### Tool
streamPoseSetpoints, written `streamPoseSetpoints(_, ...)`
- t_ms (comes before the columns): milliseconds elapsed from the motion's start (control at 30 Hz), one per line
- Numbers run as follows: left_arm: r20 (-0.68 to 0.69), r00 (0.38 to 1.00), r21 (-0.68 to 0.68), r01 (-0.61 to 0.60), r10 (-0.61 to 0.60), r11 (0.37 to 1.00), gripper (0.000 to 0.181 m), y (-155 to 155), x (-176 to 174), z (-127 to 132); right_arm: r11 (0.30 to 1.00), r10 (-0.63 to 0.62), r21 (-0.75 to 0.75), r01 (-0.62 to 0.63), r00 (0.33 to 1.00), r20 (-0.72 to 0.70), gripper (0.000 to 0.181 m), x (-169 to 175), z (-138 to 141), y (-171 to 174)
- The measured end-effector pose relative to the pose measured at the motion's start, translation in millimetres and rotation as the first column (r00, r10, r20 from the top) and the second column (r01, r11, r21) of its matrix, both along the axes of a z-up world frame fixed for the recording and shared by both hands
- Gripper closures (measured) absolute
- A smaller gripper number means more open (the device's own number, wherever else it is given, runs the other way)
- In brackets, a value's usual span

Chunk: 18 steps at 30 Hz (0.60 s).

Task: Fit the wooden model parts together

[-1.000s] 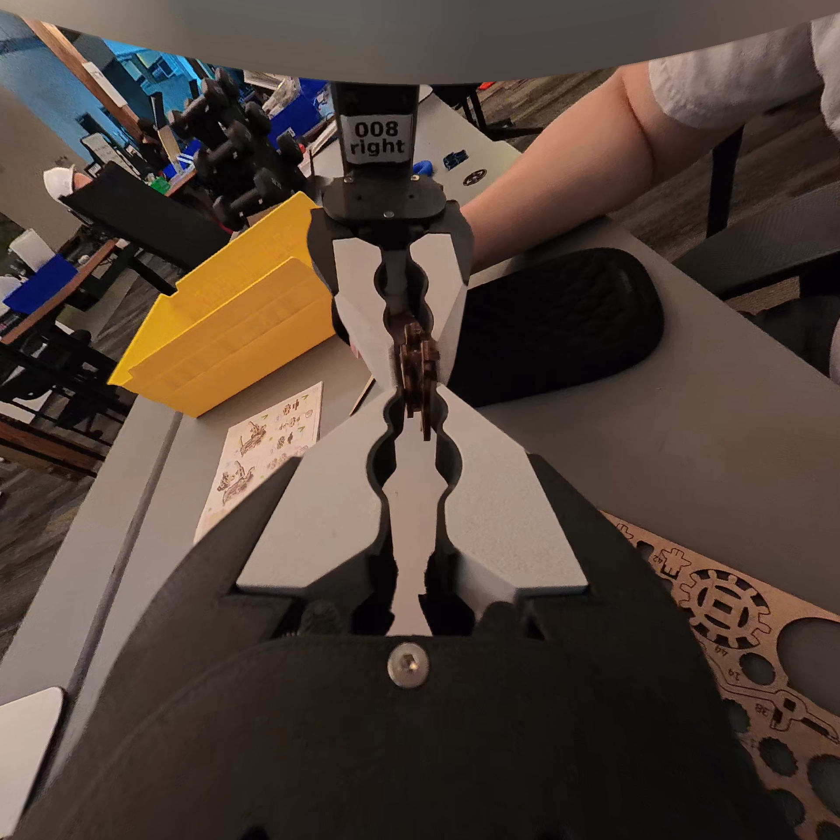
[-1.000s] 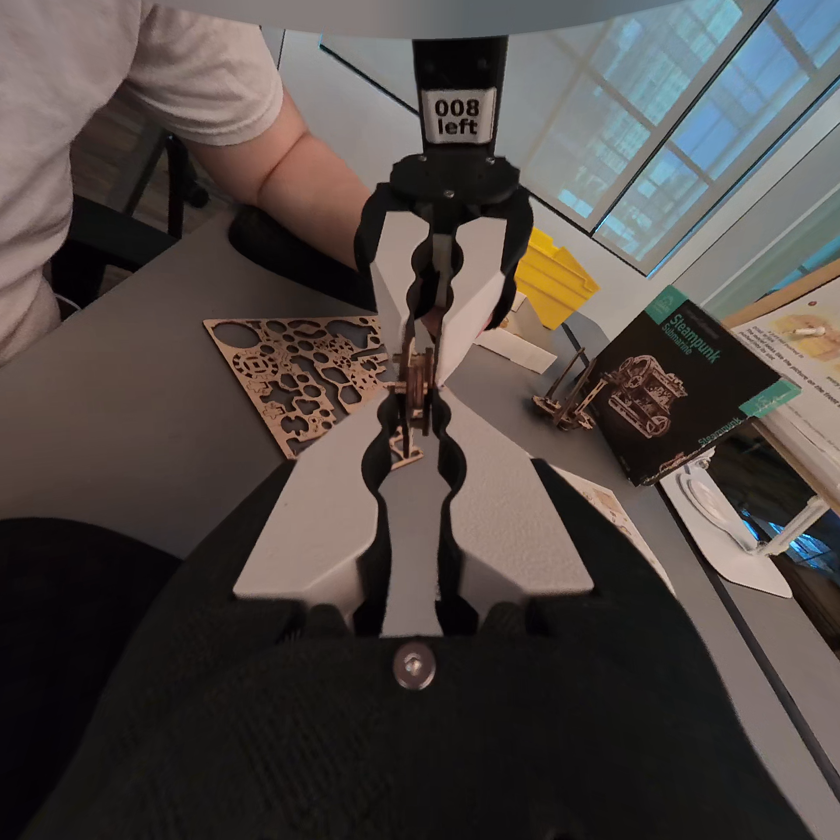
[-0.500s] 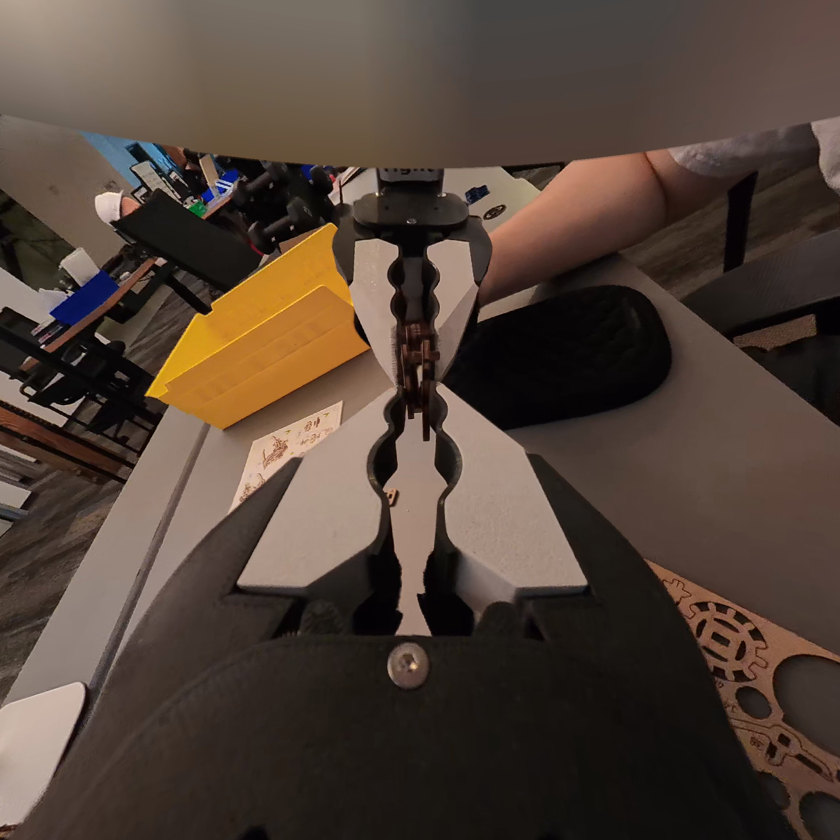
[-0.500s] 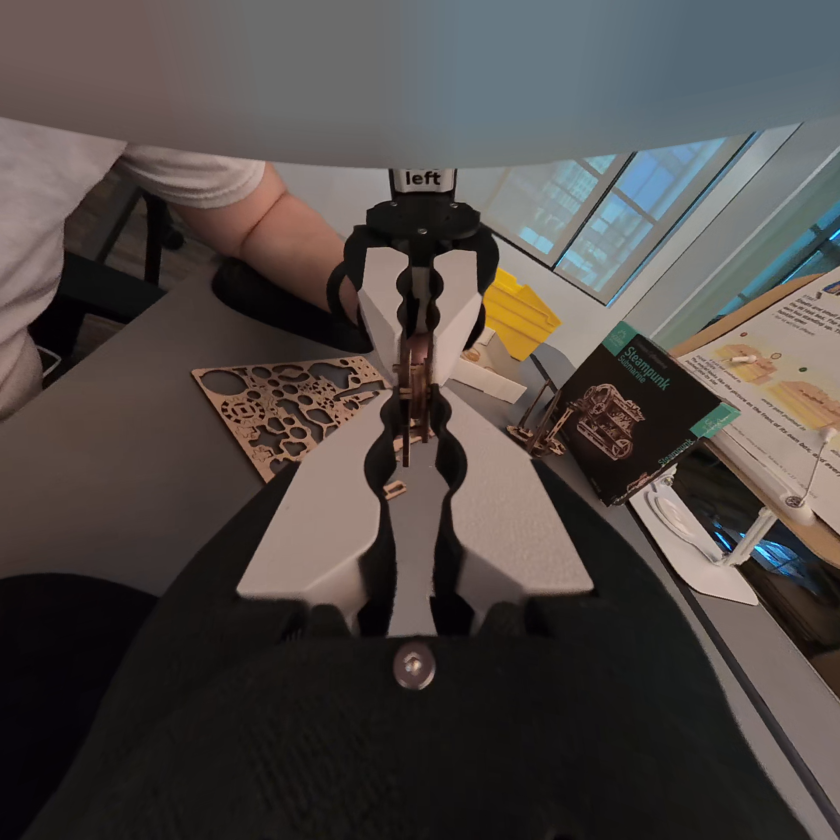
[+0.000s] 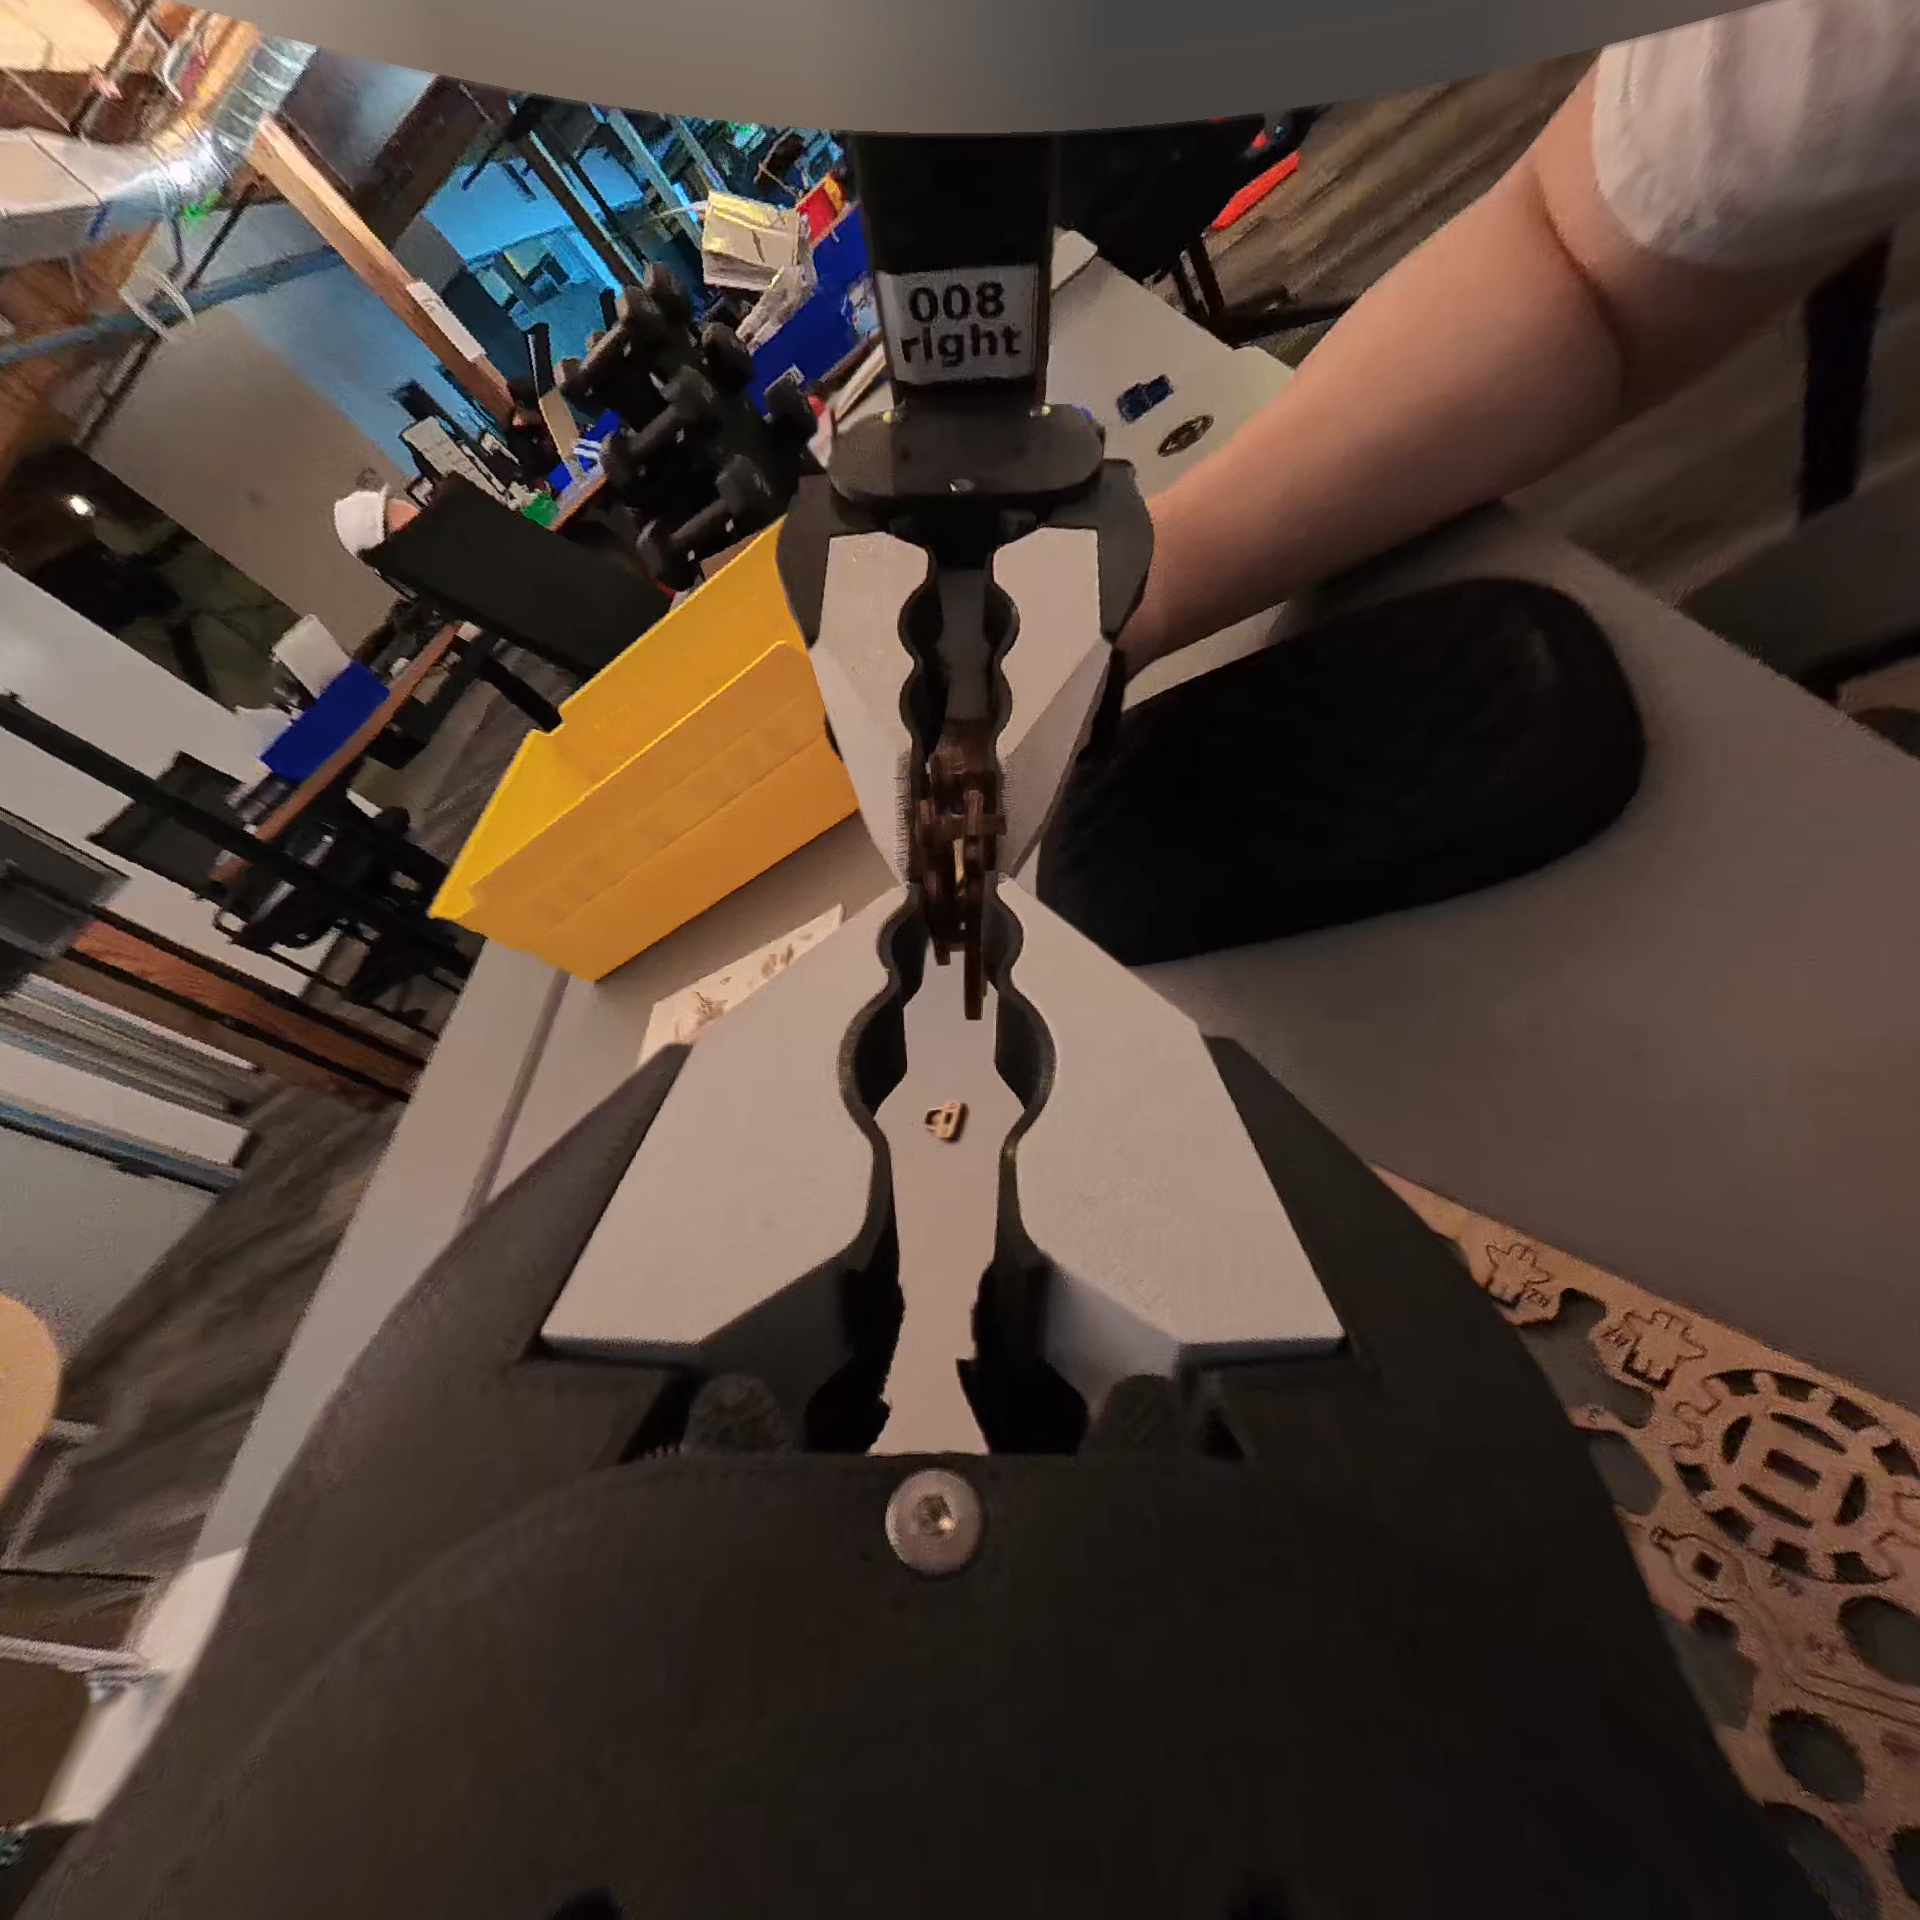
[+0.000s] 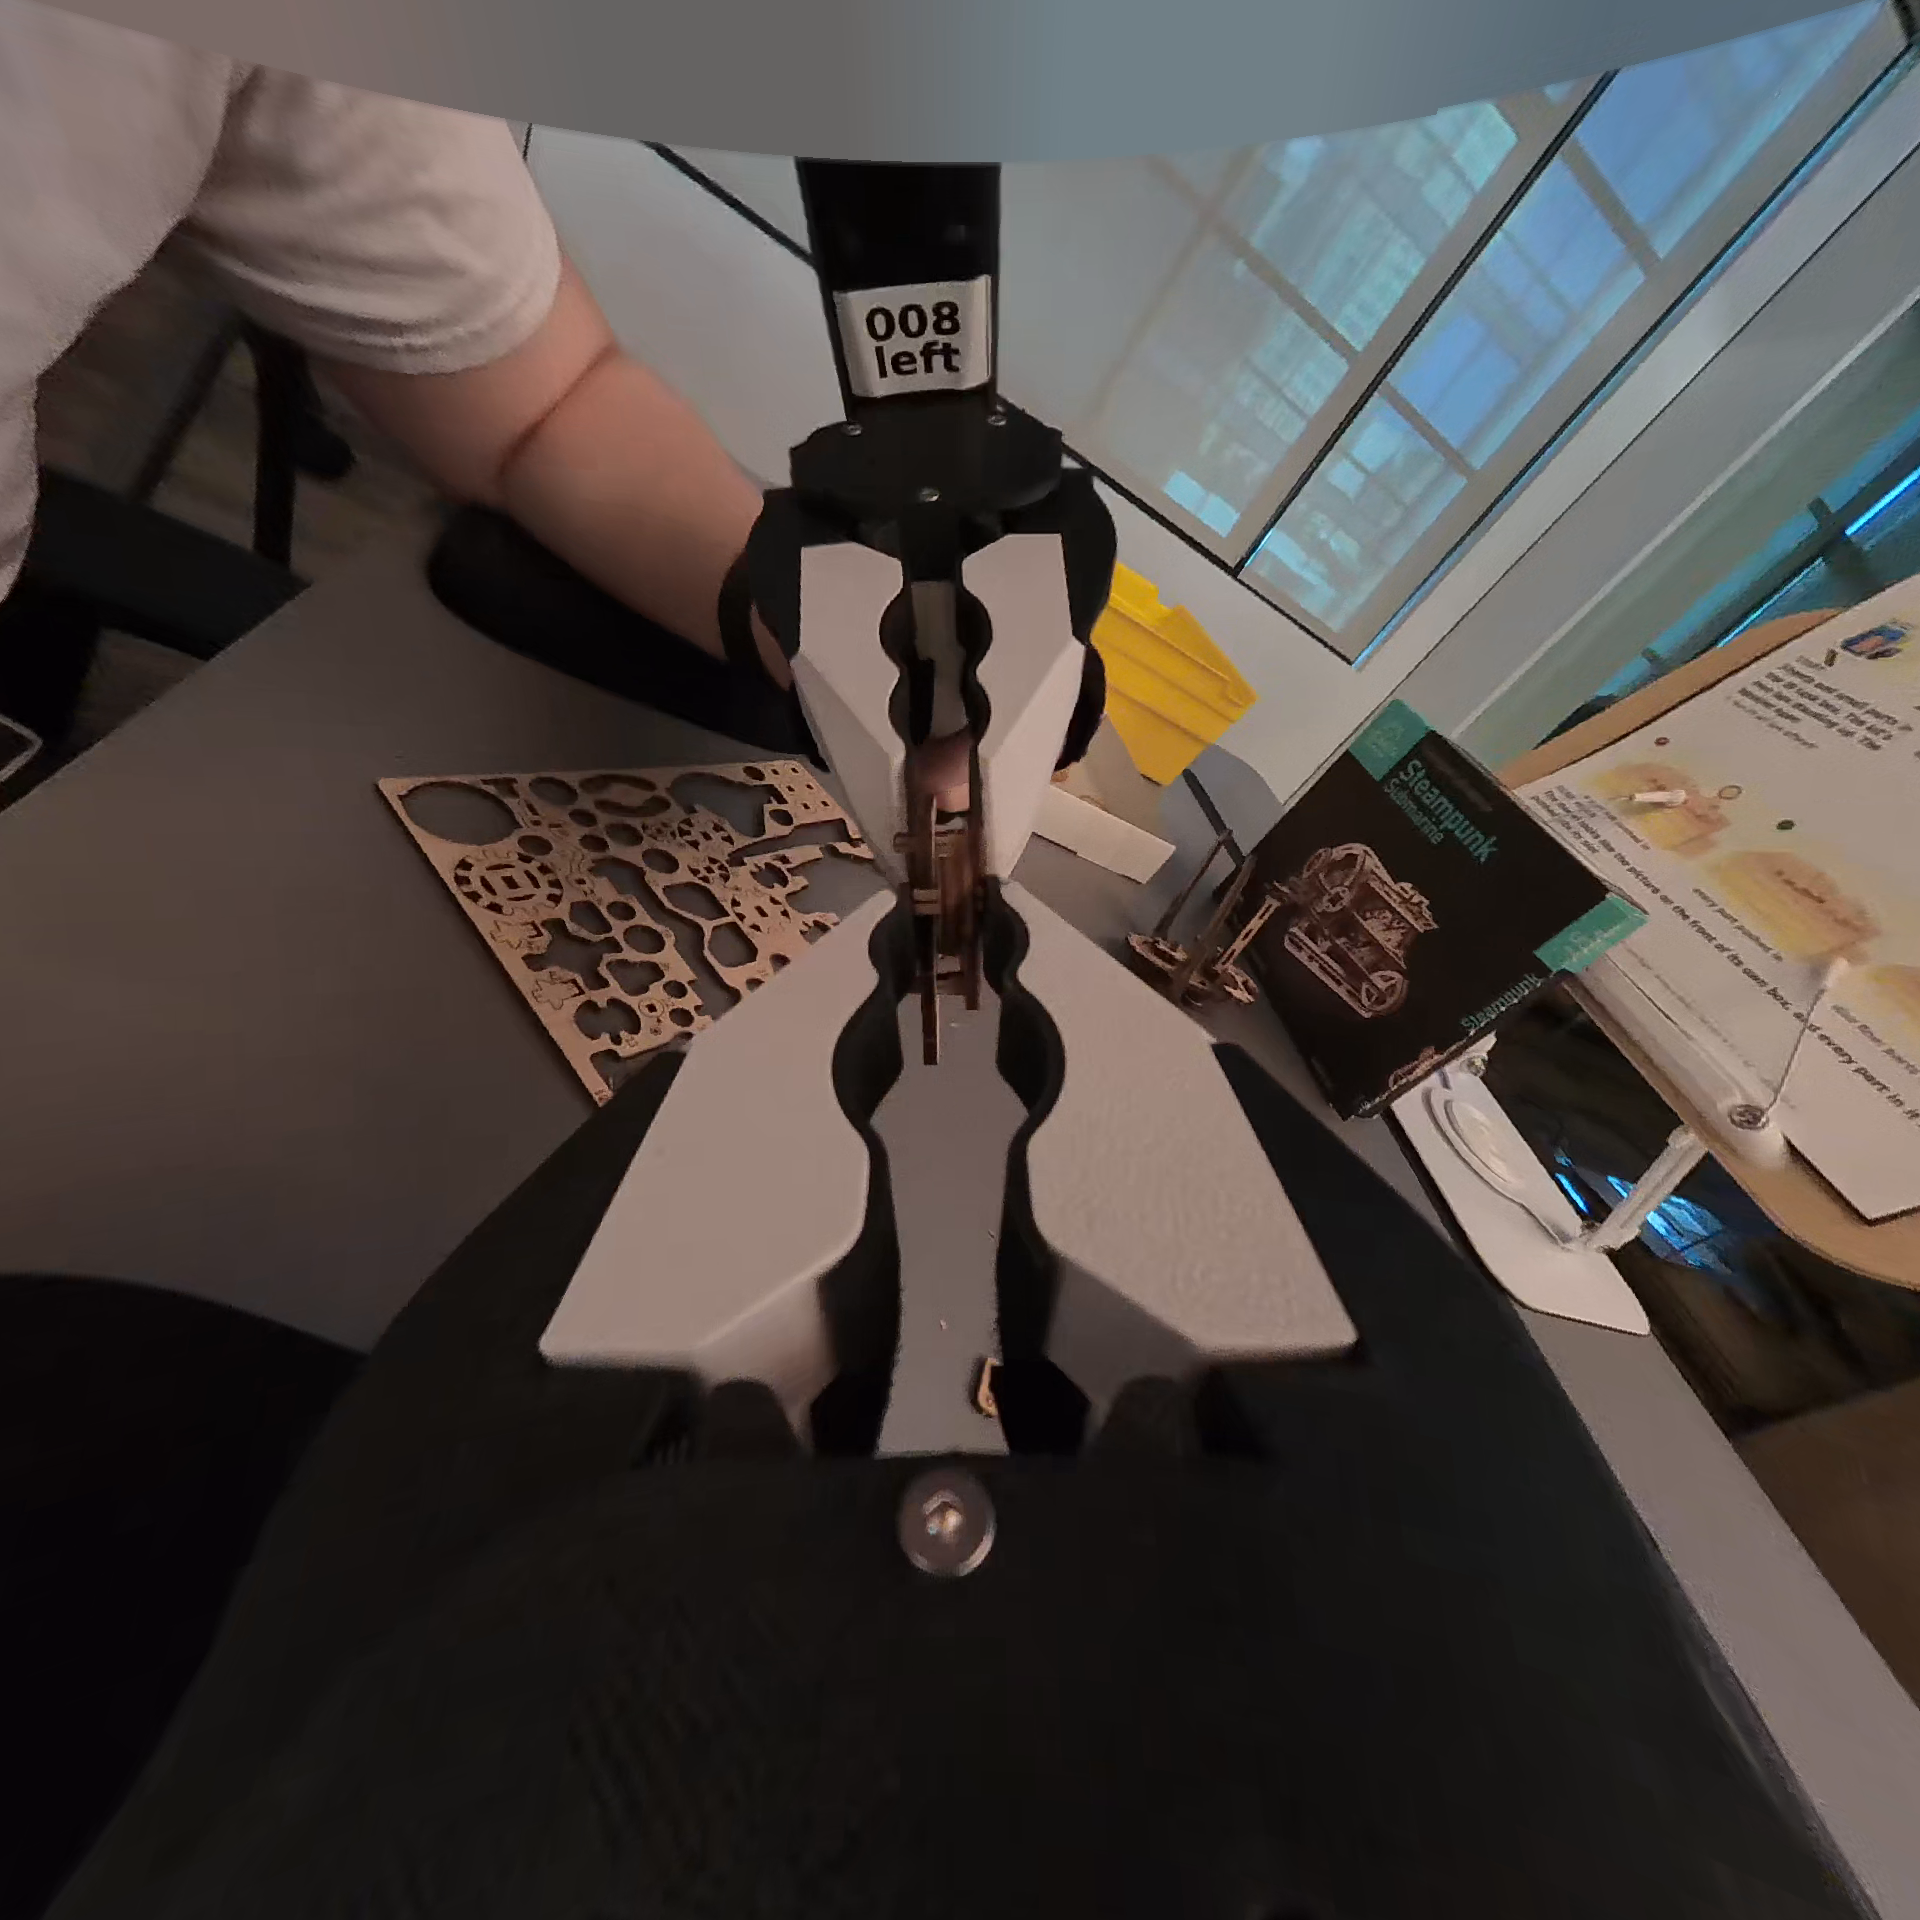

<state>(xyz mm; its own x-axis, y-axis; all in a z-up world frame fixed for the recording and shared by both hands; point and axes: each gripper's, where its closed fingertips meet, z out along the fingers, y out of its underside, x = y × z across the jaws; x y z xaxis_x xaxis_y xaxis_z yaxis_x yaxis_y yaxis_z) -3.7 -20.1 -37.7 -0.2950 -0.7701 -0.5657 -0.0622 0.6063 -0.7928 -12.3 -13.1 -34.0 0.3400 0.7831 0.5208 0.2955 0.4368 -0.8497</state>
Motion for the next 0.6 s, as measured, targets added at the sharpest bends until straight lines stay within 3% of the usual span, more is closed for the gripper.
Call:
streamPoseSetpoints(167, 0.057, 0.996, -0.026, 0.069, -0.068, 0.997, 0.173, -11, -4, 10, 0.996, 0.056, 0.065, -0.053, 0.998, -0.039, 0.171, -2, 9, -11)
streamPoseSetpoints(433, 0.078, 0.984, -0.145, 0.168, -0.158, 0.975, 0.173, -20, -9, 16, 0.989, 0.140, -0.035, -0.145, 0.985, -0.105, 0.171, -6, 12, -19)
streamPoseSetpoints(600, 0.001, 0.992, -0.123, 0.121, -0.122, 0.985, 0.172, -6, -8, 2, 0.992, 0.073, -0.097, -0.078, 0.996, -0.052, 0.172, -4, -2, -5)
